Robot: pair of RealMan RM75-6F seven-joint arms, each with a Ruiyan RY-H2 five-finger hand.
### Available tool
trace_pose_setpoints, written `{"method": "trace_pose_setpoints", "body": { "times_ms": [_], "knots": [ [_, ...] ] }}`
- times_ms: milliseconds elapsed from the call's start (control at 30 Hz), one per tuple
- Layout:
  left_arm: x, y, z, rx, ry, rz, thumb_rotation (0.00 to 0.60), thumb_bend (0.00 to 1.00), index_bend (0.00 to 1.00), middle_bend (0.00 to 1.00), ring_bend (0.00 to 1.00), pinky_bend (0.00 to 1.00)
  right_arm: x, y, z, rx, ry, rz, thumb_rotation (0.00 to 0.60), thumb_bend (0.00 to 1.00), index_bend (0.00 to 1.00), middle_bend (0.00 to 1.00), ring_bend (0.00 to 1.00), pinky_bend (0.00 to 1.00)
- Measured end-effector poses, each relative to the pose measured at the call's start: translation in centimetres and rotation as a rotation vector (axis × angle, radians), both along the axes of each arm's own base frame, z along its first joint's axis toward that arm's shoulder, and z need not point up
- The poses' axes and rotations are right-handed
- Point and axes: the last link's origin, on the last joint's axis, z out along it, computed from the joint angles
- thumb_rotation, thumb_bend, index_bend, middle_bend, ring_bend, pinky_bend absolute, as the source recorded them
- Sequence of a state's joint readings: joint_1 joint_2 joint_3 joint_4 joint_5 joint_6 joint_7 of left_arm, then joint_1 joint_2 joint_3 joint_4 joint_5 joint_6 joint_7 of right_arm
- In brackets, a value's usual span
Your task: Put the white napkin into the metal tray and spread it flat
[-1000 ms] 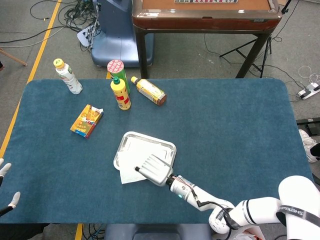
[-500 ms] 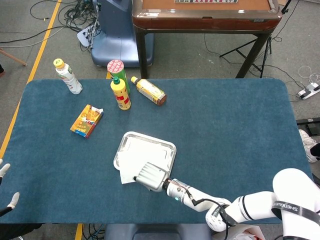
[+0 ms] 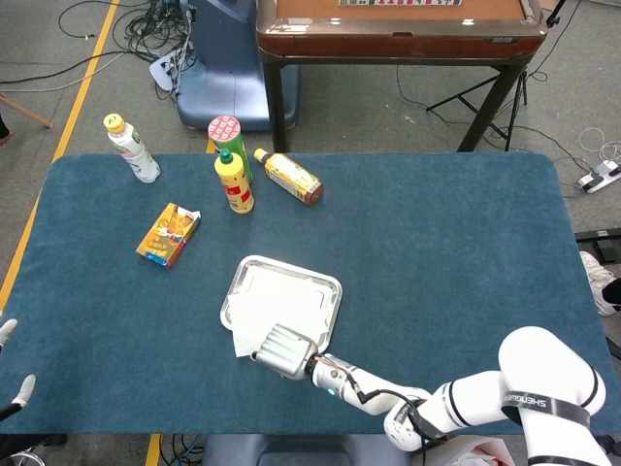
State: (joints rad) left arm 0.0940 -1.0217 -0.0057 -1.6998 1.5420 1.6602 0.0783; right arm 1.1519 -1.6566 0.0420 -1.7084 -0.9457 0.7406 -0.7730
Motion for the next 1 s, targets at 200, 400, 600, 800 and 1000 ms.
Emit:
{"method": "trace_pose_setpoints", "body": {
  "times_ms": [200,400,600,800,1000],
  "knots": [
    [-0.2,-0.2,0.1,0.003,0.002,0.006,0.600,0.29,0.11,0.03,0.01,0.00,0.3,-0.1,-1.4,-0.003,0.013,-0.001,0.545,1.00,0.36,1.00,1.00,1.00],
    [-0.4,-0.3,0.2,0.007,0.000,0.010,0.600,0.29,0.11,0.03,0.01,0.00,0.8,-0.4,-2.2,-0.018,0.020,-0.001,0.545,1.00,0.36,1.00,1.00,1.00],
    [-0.6,-0.4,0.3,0.009,0.001,0.014,0.600,0.29,0.11,0.03,0.01,0.00,1.0,-0.8,-2.5,-0.043,0.015,-0.008,0.545,1.00,0.36,1.00,1.00,1.00],
    [-0.7,-0.4,0.3,0.009,0.000,0.015,0.600,0.29,0.11,0.03,0.01,0.00,1.3,-1.2,-2.8,-0.057,0.007,-0.017,0.546,1.00,0.36,1.00,1.00,1.00],
    [-0.8,-0.4,0.4,0.012,0.001,0.018,0.600,0.29,0.11,0.03,0.01,0.00,1.7,-1.7,-3.0,-0.069,0.003,-0.027,0.544,1.00,0.36,1.00,1.00,1.00]
  ]
}}
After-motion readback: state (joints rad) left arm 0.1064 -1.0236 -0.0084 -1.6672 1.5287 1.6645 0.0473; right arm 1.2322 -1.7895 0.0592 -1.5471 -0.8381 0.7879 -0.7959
